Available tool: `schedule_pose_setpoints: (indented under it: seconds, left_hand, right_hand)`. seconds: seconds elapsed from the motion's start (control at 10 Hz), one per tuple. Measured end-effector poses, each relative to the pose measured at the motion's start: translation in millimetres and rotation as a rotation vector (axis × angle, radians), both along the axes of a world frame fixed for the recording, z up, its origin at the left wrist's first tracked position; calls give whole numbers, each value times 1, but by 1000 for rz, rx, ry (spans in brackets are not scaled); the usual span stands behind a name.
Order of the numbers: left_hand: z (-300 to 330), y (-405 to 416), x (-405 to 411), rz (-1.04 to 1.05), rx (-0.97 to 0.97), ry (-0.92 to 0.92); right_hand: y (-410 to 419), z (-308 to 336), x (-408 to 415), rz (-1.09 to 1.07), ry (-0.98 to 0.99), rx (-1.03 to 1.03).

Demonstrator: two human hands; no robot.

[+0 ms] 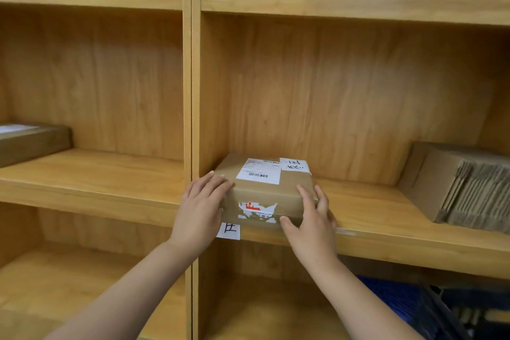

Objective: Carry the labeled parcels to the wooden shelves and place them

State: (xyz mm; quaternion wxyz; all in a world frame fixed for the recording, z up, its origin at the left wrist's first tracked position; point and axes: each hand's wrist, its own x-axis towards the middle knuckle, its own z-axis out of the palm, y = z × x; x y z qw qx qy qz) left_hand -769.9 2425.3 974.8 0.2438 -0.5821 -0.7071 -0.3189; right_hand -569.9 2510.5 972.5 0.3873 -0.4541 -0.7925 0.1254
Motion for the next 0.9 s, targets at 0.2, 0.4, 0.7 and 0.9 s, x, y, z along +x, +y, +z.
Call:
schedule_pose_setpoints:
  seconds: [0.2,0.4,0.7,0.9]
  left_hand:
    - [-4,28,-13,109,-107,251]
    - [0,44,-24,205,-201,414]
    - [-2,53,-25,246,-219,429]
    - [-18,24,-26,173,-184,401]
  right_hand:
    - [34,2,-11,-42,-120,49]
    - [53,2,-23,-67,-160,70]
    - [61,1,-33,-77,-157,76]
    - [34,-7,-30,-128,-102,79]
